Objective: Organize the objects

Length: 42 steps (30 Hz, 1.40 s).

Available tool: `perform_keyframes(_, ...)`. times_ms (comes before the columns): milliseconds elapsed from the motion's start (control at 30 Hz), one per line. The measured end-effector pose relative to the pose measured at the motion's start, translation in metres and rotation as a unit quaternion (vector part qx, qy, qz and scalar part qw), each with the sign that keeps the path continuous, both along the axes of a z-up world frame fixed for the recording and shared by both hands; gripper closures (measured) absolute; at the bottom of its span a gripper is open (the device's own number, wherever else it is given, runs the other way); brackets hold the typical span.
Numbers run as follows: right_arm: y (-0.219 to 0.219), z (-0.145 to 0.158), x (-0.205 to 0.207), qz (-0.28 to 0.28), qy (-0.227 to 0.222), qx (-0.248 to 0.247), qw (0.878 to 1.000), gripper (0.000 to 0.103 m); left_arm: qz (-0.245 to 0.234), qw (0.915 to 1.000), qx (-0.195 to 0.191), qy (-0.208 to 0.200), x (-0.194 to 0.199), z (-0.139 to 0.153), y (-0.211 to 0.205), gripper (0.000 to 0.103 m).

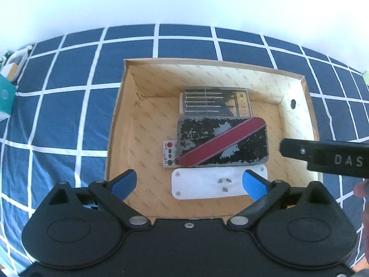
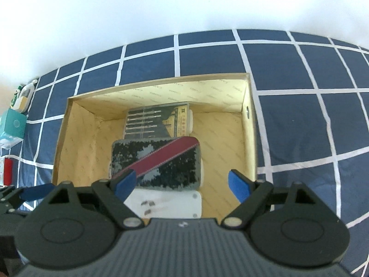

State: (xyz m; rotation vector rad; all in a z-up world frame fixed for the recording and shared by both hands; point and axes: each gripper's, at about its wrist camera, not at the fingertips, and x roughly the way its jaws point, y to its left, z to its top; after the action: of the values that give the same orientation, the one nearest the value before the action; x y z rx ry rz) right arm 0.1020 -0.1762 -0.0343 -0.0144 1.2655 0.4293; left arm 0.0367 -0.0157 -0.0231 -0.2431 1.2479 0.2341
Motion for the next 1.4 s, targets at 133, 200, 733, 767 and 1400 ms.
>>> perform_keyframes(133,-0.011,0.012,-0.012,0.000,-0.012,-0.003,1.000,0.013,0.005,0.9999,0.007,-0.009,-0.010,0.011,-0.001,0.001)
perform_keyframes(200,-0.017,0.018,-0.017,-0.004,-0.020,-0.005,1.000,0.009,0.007,0.9998,0.013,-0.013,-0.015,0.016,-0.001,0.000)
perform_keyframes(733,-0.039,0.029,-0.056,-0.011,-0.027,-0.022,0.999,0.000,0.016,0.9989,0.038,-0.021,-0.041,0.032,0.004,0.000)
perform_keyframes(767,-0.039,0.029,-0.058,-0.012,-0.027,-0.023,0.999,0.000,0.015,0.9989,0.039,-0.022,-0.042,0.032,0.005,0.000)
perform_keyframes(1400,-0.041,0.034,-0.069,-0.009,-0.032,-0.024,0.999,0.000,0.009,0.9985,0.045,-0.028,-0.052,0.039,0.003,0.000)
